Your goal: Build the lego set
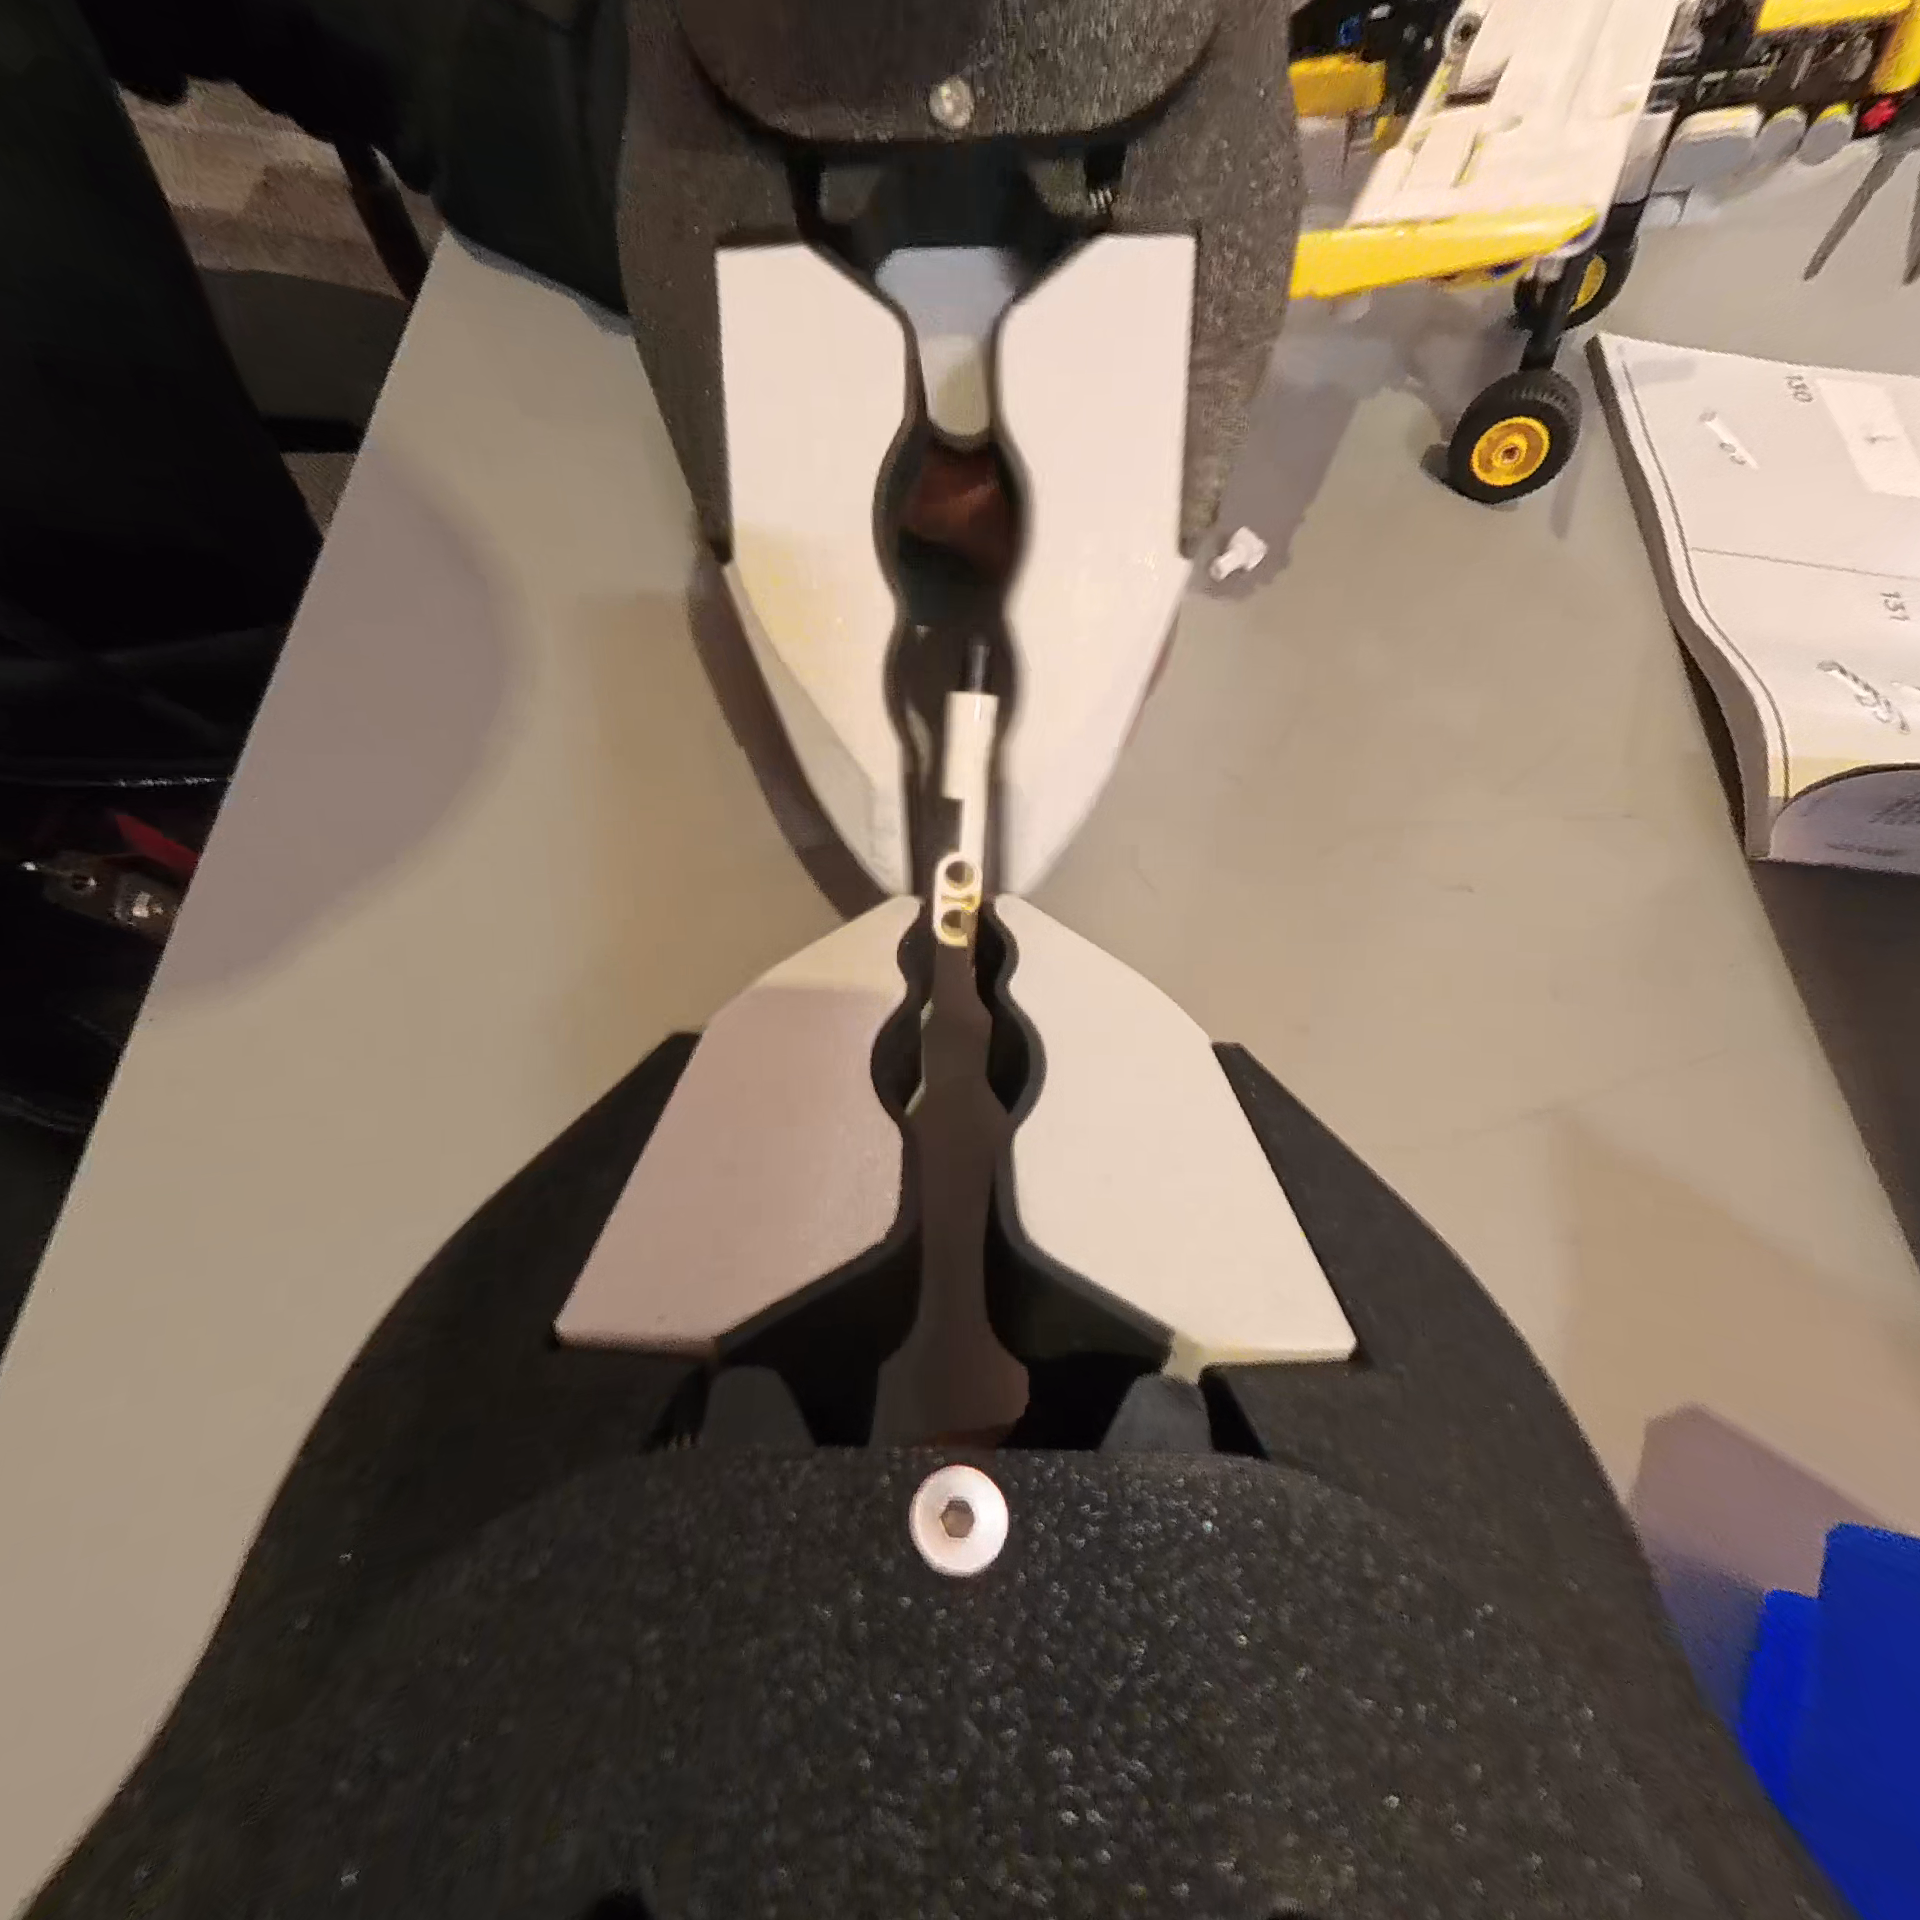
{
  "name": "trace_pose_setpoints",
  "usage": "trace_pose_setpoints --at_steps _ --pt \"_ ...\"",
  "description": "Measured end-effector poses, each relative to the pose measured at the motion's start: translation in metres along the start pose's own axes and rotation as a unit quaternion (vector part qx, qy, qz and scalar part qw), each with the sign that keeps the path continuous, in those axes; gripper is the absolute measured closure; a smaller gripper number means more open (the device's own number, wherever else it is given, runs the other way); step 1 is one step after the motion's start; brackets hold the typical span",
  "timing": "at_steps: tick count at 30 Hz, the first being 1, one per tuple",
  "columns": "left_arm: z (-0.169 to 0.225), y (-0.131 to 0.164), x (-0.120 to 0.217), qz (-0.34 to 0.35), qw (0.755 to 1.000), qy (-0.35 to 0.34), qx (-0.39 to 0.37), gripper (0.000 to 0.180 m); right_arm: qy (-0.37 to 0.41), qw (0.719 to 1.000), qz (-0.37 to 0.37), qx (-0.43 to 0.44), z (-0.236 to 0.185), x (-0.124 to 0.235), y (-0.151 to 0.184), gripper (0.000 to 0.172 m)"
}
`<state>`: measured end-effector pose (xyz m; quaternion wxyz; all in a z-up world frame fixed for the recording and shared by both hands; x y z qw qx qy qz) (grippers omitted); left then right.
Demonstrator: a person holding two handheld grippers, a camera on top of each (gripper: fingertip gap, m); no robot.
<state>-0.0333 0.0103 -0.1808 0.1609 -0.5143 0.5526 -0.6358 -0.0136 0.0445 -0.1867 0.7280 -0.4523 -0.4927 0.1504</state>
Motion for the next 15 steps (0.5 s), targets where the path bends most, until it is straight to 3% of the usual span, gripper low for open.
trace_pose_setpoints --at_steps 8,15 --pt "-0.007 -0.013 0.012 0.076 0.996 0.007 0.052 0.173 0.007 0.999 0.030 -0.018 0.008 0.008 0.000 0.156" --pt "-0.005 -0.015 0.010 0.083 0.995 0.008 0.048 0.173 0.009 0.998 0.065 -0.001 0.006 0.014 -0.010 0.170"
Point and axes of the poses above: each gripper's, where its closed fingertips meet, x back along the fingers, y out of its underside, z = x × y across the jaws, the point moved 3 cm from there along x, back along the fingers, and after that the axes turned 1 degree about y, right-handed, at the moved point
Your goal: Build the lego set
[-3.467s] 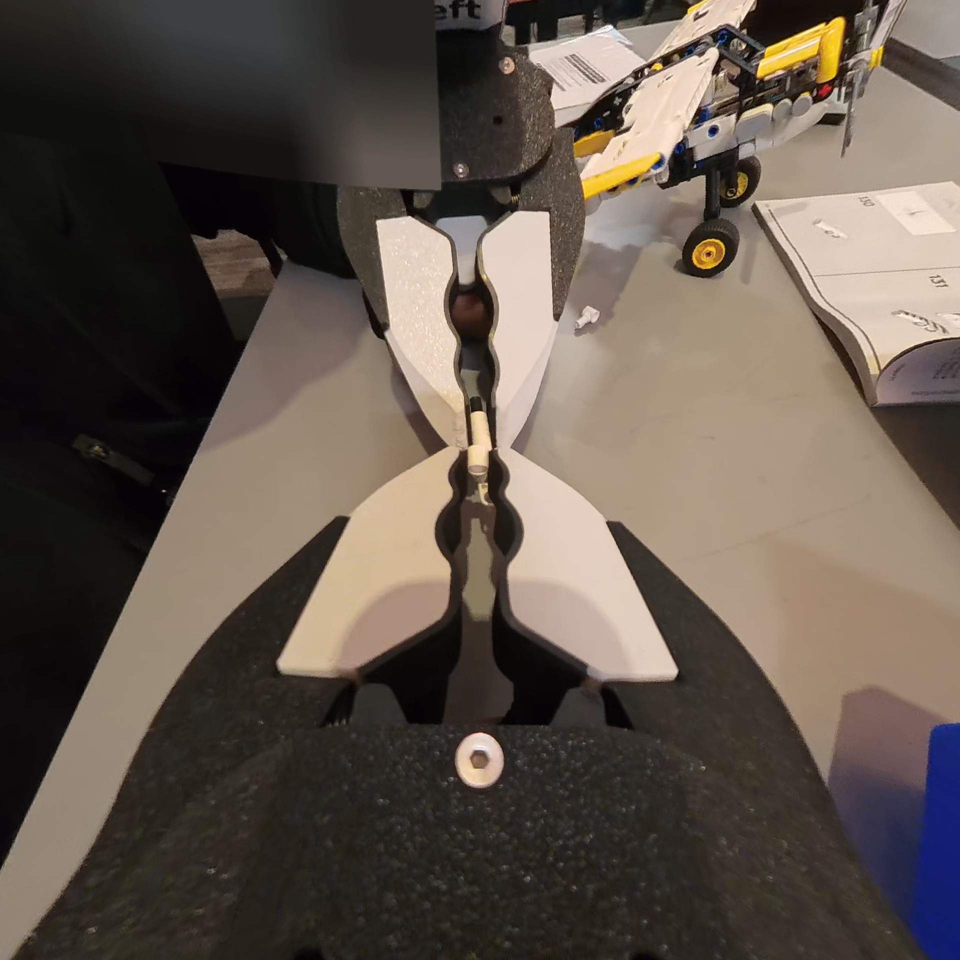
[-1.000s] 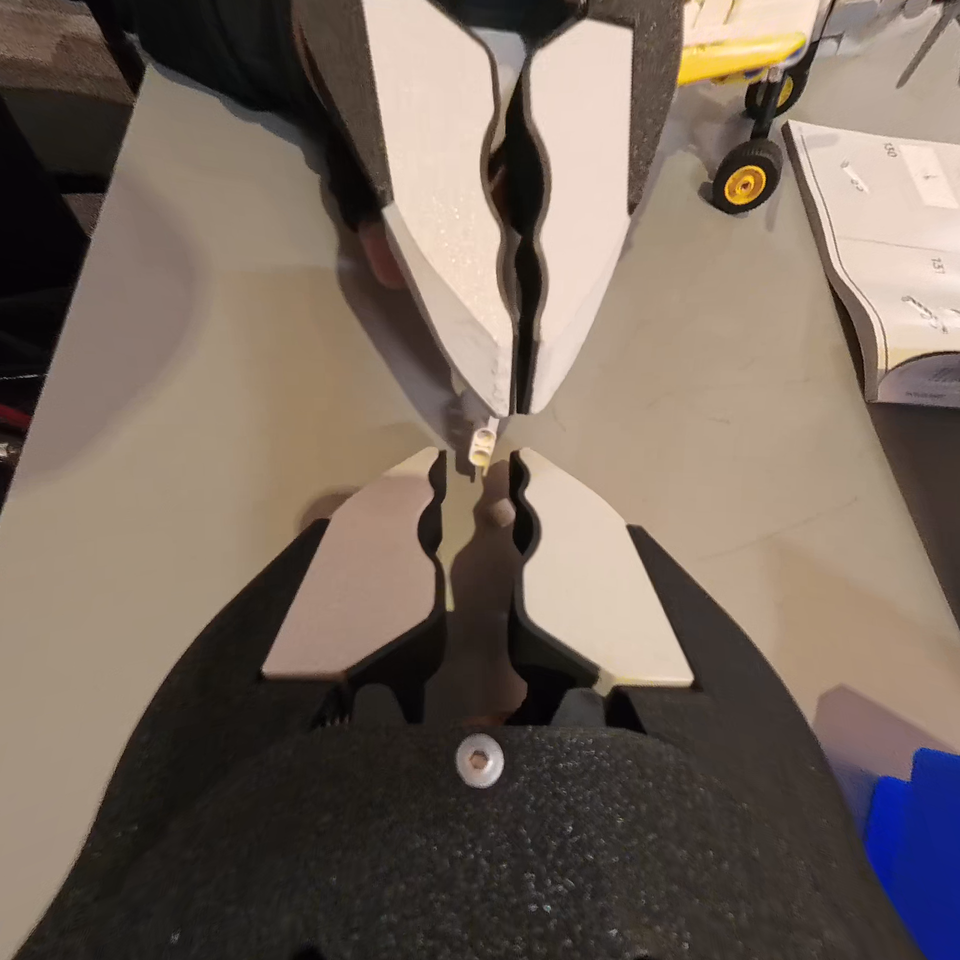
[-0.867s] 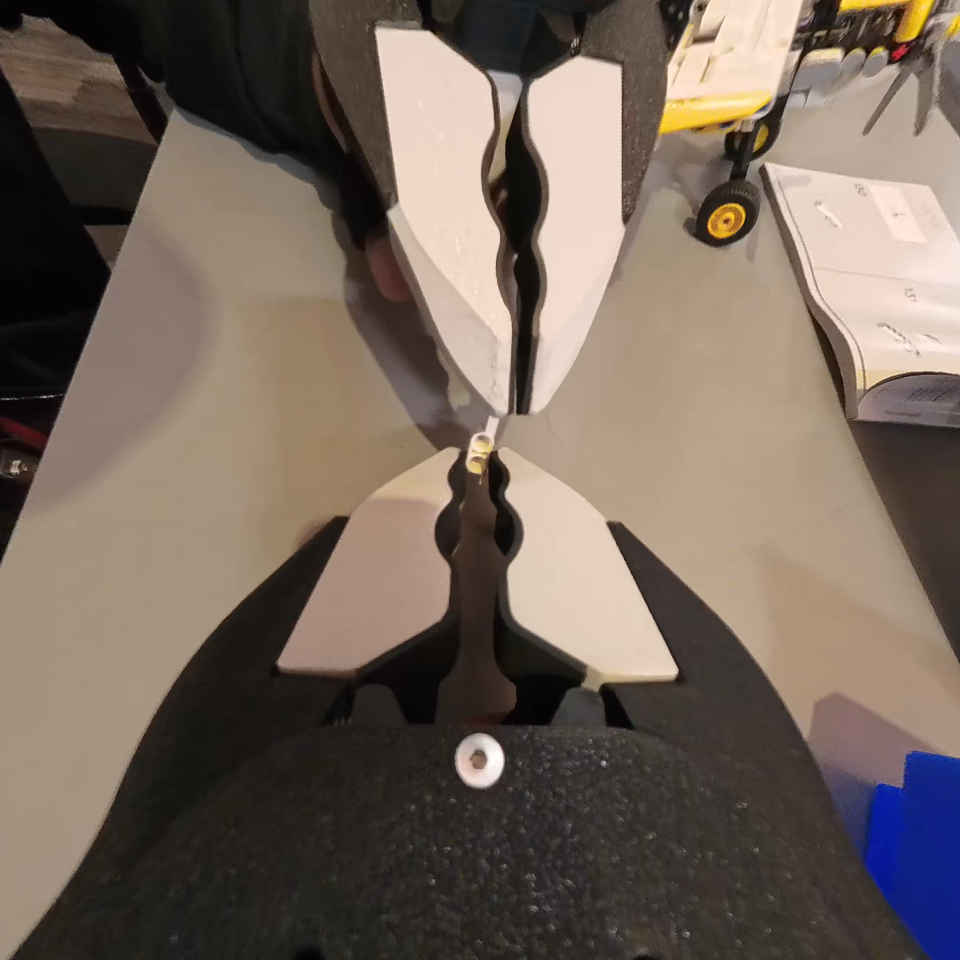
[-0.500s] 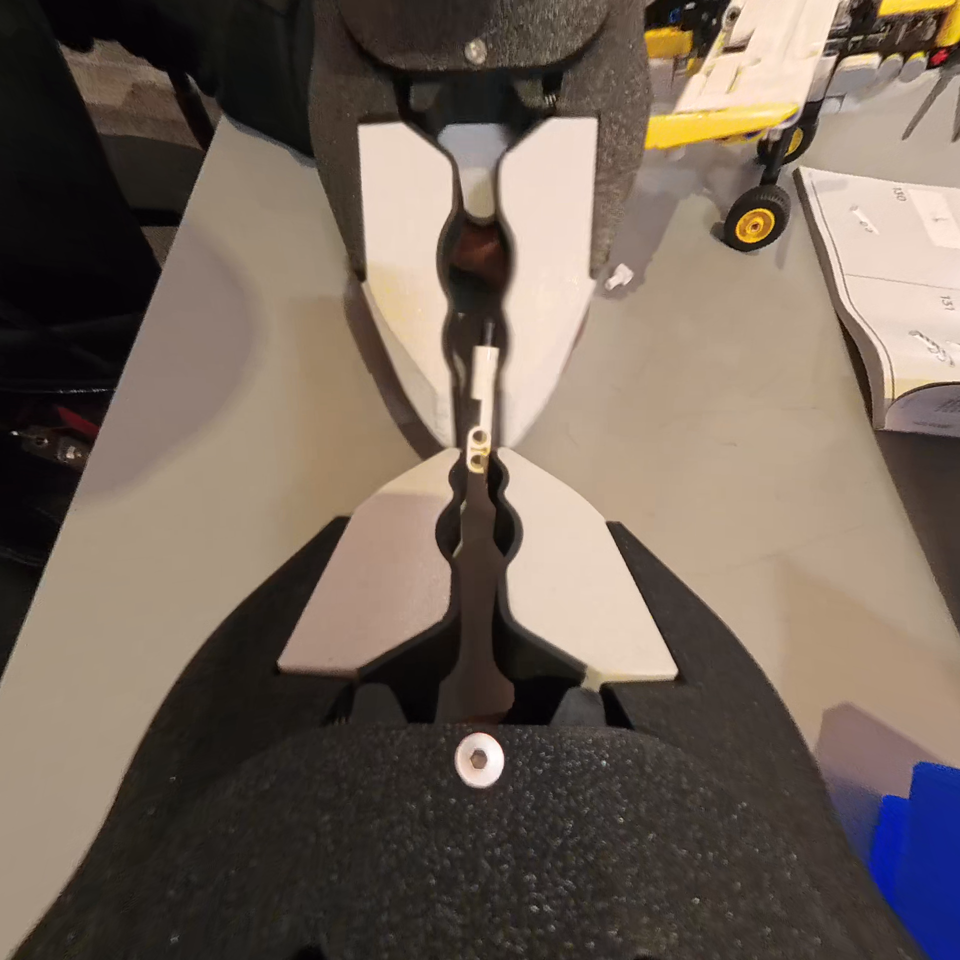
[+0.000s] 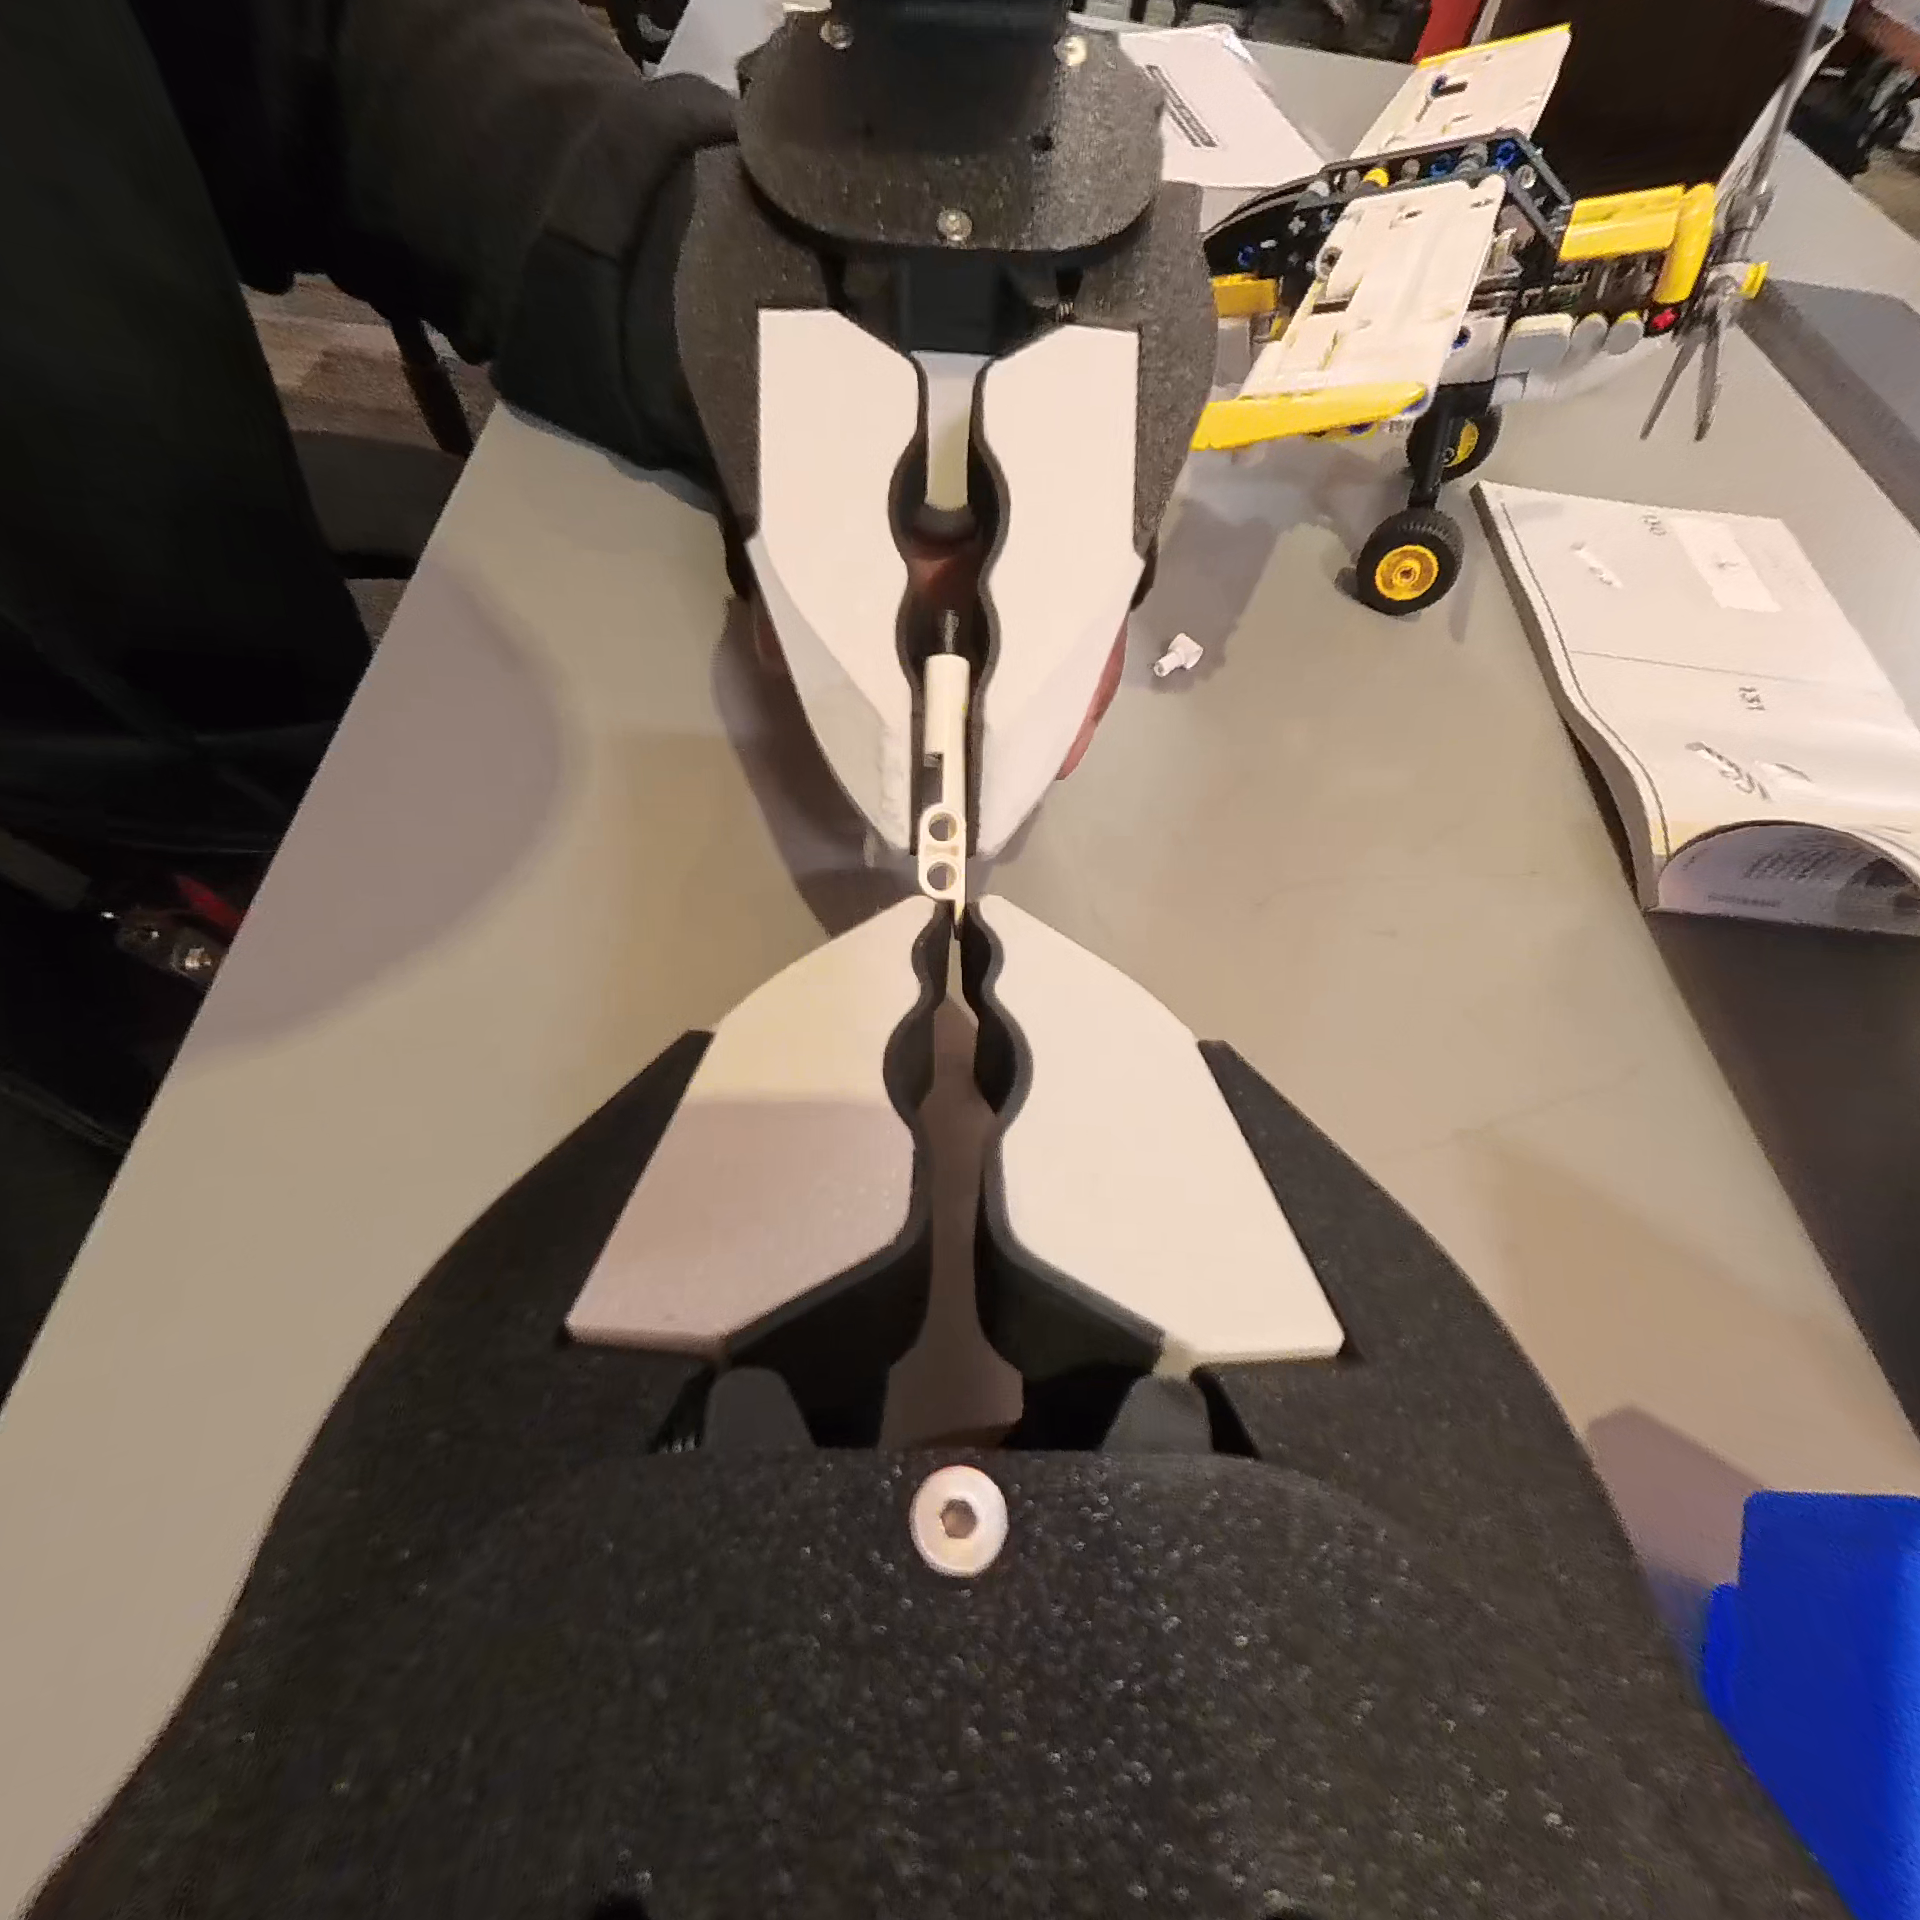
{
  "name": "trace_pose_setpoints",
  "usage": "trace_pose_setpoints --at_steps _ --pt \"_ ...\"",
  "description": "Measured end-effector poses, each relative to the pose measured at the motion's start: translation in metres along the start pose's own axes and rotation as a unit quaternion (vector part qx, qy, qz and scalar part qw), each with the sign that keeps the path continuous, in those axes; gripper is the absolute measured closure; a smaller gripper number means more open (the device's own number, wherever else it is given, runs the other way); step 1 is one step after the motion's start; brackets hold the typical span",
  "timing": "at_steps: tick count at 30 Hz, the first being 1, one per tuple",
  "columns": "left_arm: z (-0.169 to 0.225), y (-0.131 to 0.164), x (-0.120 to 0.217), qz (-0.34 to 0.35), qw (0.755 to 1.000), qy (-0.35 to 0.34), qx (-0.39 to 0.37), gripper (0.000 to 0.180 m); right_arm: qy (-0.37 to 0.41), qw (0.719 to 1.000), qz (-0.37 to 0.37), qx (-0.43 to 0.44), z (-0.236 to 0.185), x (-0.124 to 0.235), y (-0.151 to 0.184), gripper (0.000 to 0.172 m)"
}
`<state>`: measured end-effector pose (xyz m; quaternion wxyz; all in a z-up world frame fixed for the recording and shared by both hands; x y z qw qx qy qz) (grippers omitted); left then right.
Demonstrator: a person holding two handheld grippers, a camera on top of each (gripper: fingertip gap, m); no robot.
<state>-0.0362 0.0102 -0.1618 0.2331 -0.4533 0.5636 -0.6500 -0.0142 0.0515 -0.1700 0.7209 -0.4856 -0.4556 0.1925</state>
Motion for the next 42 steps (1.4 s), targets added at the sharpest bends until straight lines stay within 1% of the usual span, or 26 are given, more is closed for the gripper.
trace_pose_setpoints --at_steps 10,12,14,15,18,20,26,28,32,34,37,39,42 --pt "0.001 0.002 -0.003 -0.013 1.000 -0.007 -0.011 0.173 -0.002 1.000 0.000 -0.003 -0.001 0.000 0.000 0.171" --pt "0.000 0.003 -0.001 -0.015 1.000 -0.009 -0.007 0.173 0.006 1.000 -0.028 -0.003 0.003 0.002 0.008 0.169" --pt "-0.004 0.004 0.001 -0.019 1.000 -0.019 -0.006 0.173 0.028 0.997 -0.076 0.002 0.012 0.006 0.023 0.160" --pt "-0.006 0.005 0.001 -0.023 0.999 -0.022 -0.003 0.173 0.033 0.995 -0.093 0.003 0.015 0.009 0.030 0.160" --pt "-0.008 0.011 0.000 -0.047 0.999 -0.023 0.008 0.173 0.024 0.994 -0.110 -0.015 0.018 0.011 0.041 0.154" --pt "-0.006 0.014 -0.001 -0.062 0.998 -0.020 0.008 0.173 0.013 0.995 -0.100 -0.017 0.016 0.008 0.039 0.153" --pt "-0.007 0.018 -0.002 -0.086 0.996 -0.019 0.025 0.173 -0.006 0.996 -0.087 0.029 0.010 0.004 0.033 0.149" --pt "-0.006 0.019 -0.002 -0.088 0.996 -0.017 0.029 0.173 -0.010 0.994 -0.093 0.048 0.009 0.006 0.029 0.148" --pt "-0.002 0.014 -0.001 -0.074 0.997 -0.008 0.024 0.173 -0.013 0.989 -0.124 0.085 0.011 0.012 0.015 0.148" --pt "-0.001 0.010 0.000 -0.059 0.998 -0.007 0.023 0.173 -0.015 0.988 -0.122 0.090 0.010 0.009 0.008 0.149" --pt "0.000 0.007 0.003 -0.042 0.999 -0.005 0.021 0.173 -0.006 0.987 -0.128 0.099 0.009 0.002 0.008 0.149" --pt "0.001 0.006 0.004 -0.033 0.999 -0.003 0.018 0.173 0.008 0.989 -0.107 0.101 0.010 -0.001 0.005 0.149" --pt "0.005 0.000 0.007 0.001 1.000 0.007 0.004 0.173 0.006 0.995 -0.037 0.089 0.007 0.003 -0.009 0.152"
Point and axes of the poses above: each gripper's, where its closed fingertips meet, x back along the fingers, y out of its underside, z = x × y across the jaws, the point moved 3 cm from there along x, back along the fingers, and after that the axes turned 1 degree about y, right-handed, at the moved point
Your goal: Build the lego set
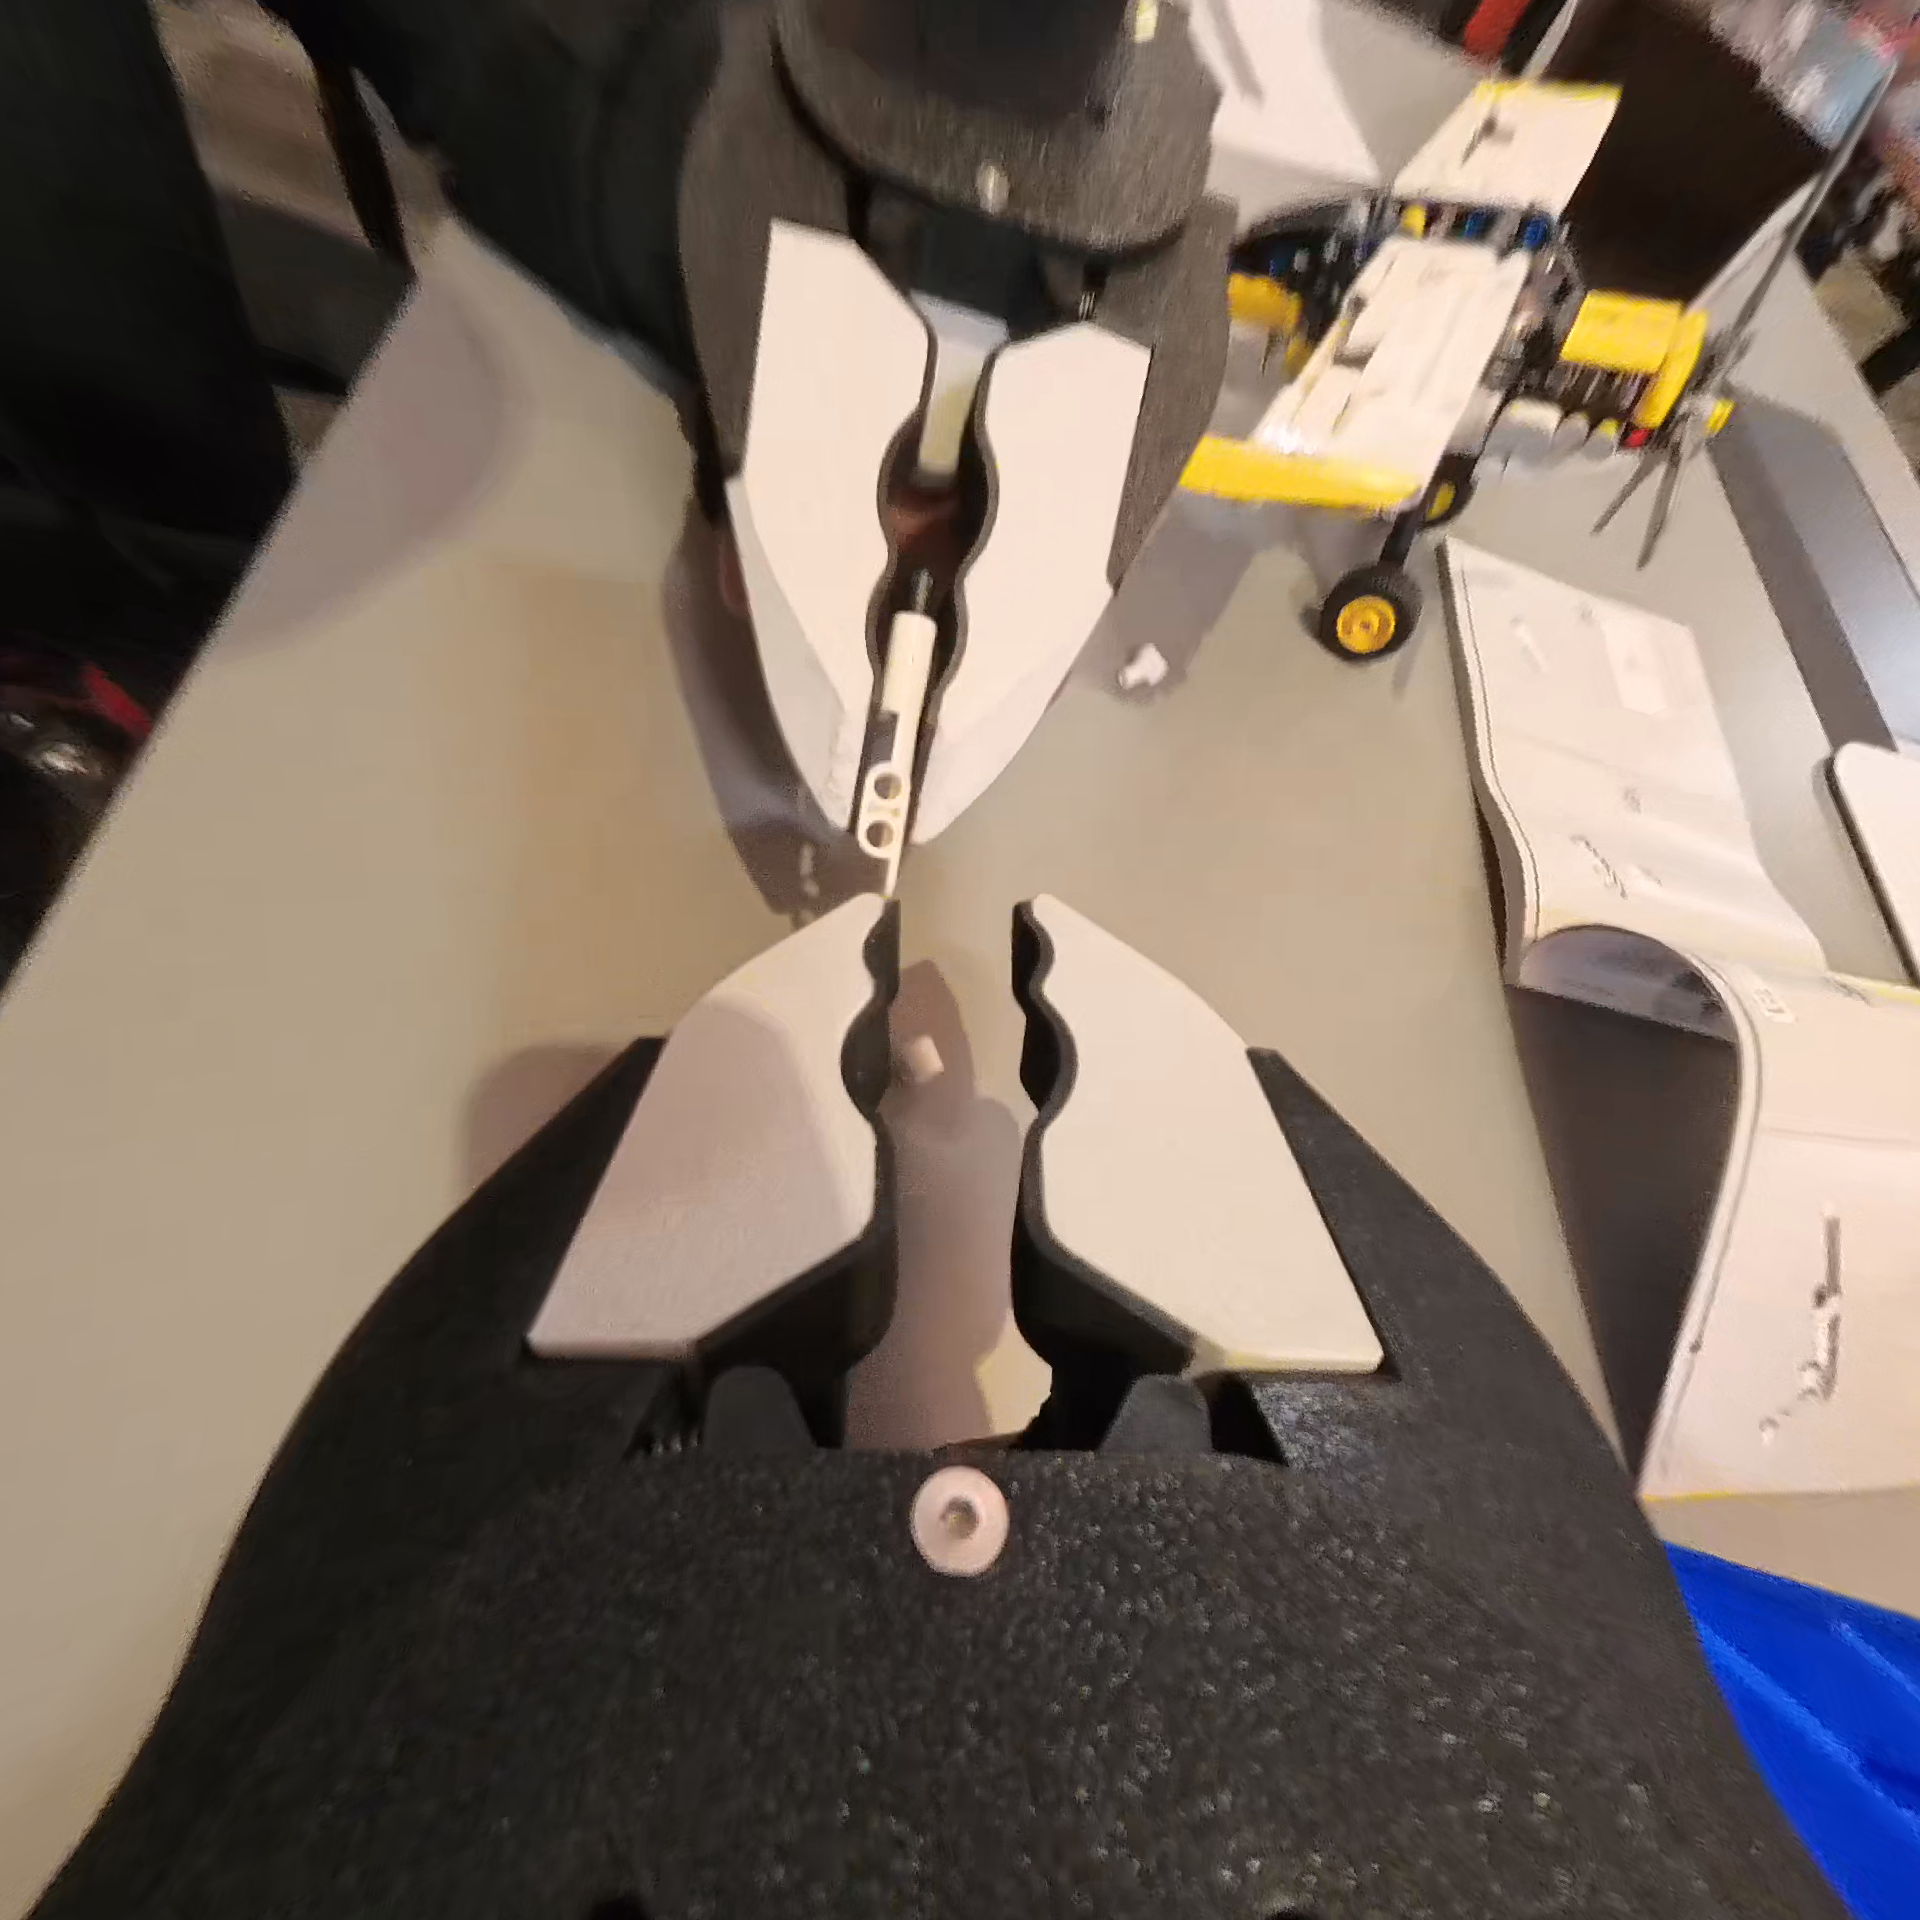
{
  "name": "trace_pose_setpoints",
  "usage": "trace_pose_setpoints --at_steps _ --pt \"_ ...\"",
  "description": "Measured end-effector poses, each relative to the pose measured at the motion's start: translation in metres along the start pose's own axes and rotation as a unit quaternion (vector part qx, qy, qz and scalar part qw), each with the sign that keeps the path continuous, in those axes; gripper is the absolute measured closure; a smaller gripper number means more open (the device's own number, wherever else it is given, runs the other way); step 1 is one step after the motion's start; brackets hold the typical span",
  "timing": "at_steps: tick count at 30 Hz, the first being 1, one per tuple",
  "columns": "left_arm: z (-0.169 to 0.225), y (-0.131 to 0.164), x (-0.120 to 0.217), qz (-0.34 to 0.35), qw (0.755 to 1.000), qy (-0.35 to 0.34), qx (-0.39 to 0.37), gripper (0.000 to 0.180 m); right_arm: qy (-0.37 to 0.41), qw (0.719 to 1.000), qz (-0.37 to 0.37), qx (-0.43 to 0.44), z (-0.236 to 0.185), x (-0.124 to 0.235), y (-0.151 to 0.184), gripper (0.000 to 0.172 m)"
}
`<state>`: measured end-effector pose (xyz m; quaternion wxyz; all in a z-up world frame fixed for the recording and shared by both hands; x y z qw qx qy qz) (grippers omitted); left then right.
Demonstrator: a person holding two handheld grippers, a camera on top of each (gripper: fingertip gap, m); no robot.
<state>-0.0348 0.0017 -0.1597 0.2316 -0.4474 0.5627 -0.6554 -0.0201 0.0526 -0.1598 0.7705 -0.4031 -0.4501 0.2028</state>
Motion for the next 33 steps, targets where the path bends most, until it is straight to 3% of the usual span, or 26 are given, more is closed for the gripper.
trace_pose_setpoints --at_steps 5,12,19,33 --pt "0.001 -0.008 0.003 0.034 0.999 -0.004 -0.016 0.173 -0.004 0.999 0.034 -0.008 -0.004 0.008 -0.005 0.158" --pt "-0.003 -0.004 0.004 0.028 1.000 -0.004 -0.012 0.173 -0.005 0.998 -0.058 0.016 -0.002 0.013 0.023 0.156" --pt "0.001 0.005 0.001 -0.013 1.000 0.001 -0.005 0.173 -0.071 0.989 -0.121 0.044 -0.005 0.002 0.024 0.153" --pt "0.006 0.014 0.007 -0.039 0.999 0.007 0.011 0.173 -0.113 0.971 -0.199 0.066 -0.002 -0.016 0.032 0.152"
Point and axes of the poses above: each gripper's, where its closed fingertips meet, x back along the fingers, y out of its underside, z = x × y across the jaws, the point moved 3 cm from there along x, back along the fingers, and after that the axes turned 1 degree about y, right-handed, at the moved point
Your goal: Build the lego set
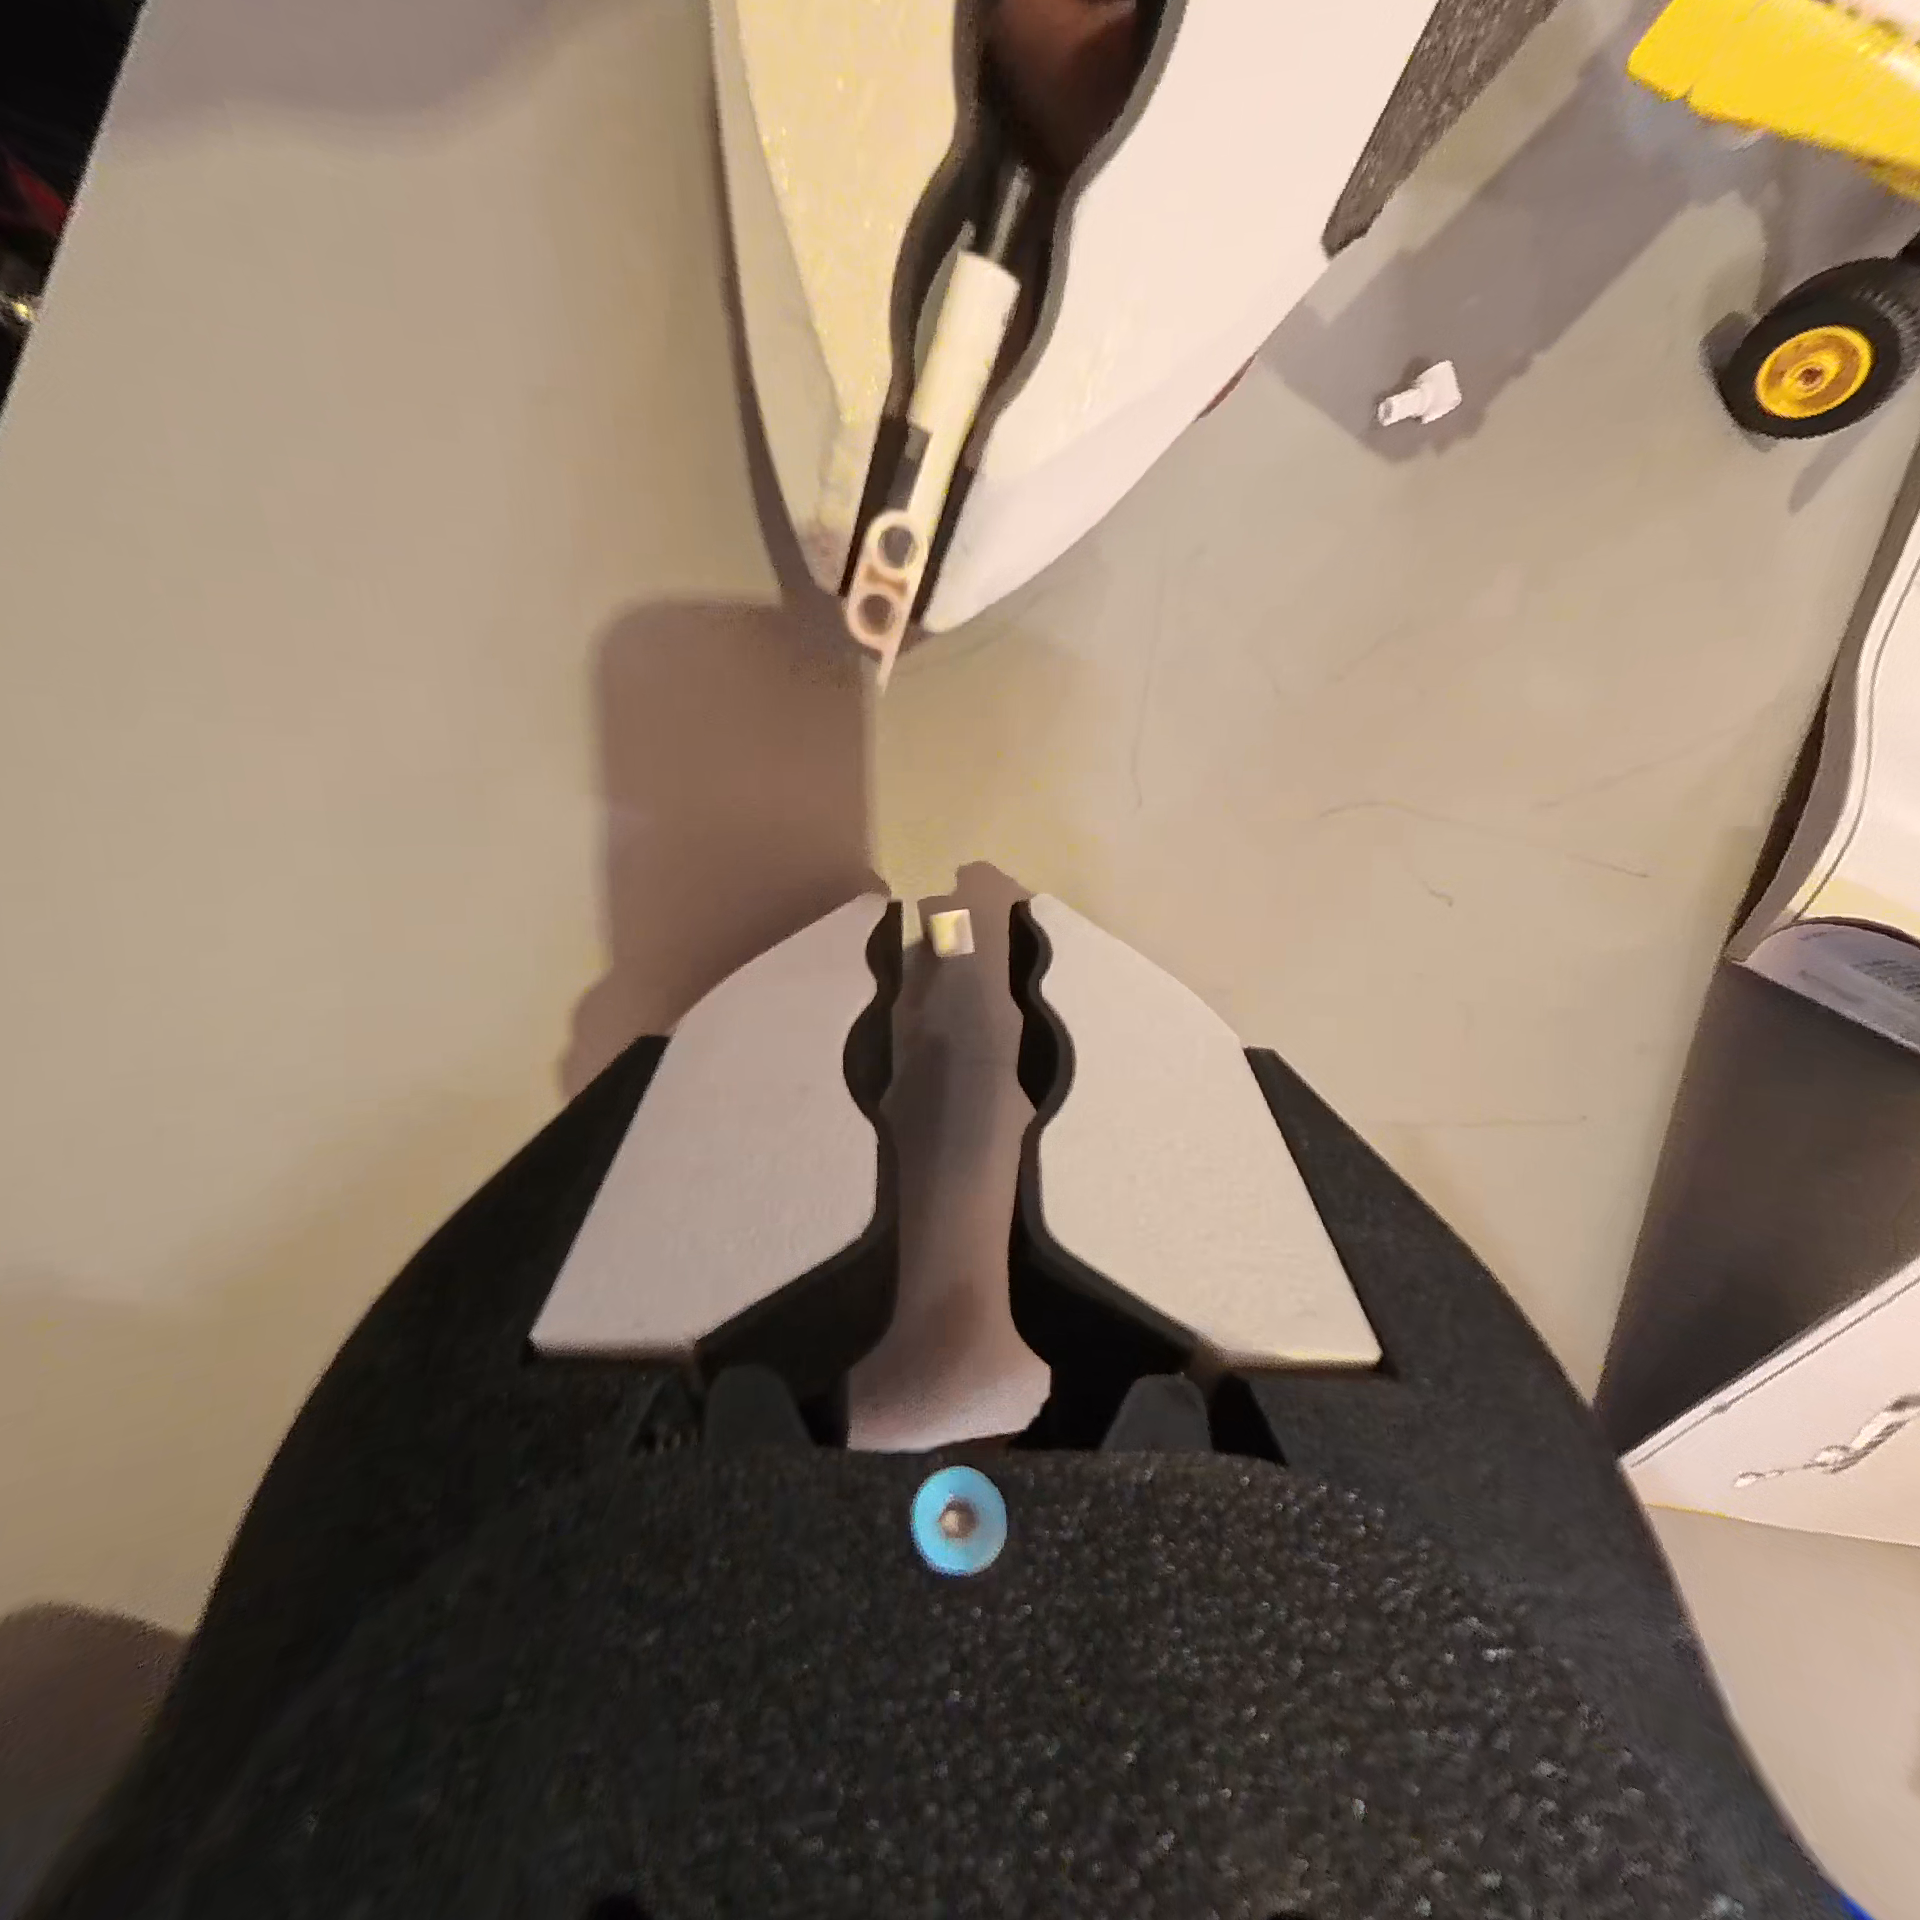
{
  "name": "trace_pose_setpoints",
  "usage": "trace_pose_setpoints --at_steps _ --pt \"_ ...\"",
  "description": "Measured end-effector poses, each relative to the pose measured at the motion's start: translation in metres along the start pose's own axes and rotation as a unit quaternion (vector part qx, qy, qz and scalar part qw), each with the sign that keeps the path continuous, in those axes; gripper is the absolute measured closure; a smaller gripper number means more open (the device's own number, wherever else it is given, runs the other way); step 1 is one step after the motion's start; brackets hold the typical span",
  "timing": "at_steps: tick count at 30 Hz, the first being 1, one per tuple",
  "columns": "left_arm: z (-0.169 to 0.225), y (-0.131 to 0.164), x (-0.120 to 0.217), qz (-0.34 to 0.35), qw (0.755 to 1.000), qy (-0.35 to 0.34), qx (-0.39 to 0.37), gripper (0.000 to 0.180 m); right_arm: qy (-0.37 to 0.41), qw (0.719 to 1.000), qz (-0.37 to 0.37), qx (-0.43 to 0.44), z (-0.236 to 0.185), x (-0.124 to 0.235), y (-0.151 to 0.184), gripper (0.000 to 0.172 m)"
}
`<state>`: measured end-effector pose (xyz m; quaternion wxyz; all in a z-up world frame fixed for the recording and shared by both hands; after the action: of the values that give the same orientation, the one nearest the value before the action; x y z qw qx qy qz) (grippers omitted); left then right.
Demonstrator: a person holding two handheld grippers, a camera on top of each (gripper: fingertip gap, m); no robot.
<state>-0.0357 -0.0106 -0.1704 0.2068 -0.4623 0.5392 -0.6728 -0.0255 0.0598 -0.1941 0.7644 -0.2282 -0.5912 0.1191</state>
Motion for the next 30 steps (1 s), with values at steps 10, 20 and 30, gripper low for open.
trace_pose_setpoints --at_steps 10,20,30 --pt "-0.001 0.002 0.001 -0.007 1.000 -0.006 0.007 0.173 0.004 1.000 -0.015 0.000 0.005 -0.005 0.001 0.165" --pt "0.016 0.002 0.025 0.028 0.995 -0.092 0.014 0.173 0.039 0.964 0.256 -0.066 -0.001 0.034 -0.073 0.165" --pt "0.026 0.001 0.039 0.054 0.990 -0.130 0.008 0.173 0.036 0.963 0.263 -0.056 -0.011 0.017 -0.097 0.165"
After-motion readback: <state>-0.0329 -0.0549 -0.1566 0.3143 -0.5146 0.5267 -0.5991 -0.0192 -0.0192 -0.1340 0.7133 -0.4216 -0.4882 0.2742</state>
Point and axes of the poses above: each gripper's, where its closed fingertips meet, x back along the fingers, y out of its underside, z = x × y across the jaws, the point moved 3 cm from there along x, back along the fingers, and after that the axes turned 1 degree about y, right-handed, at the moved point
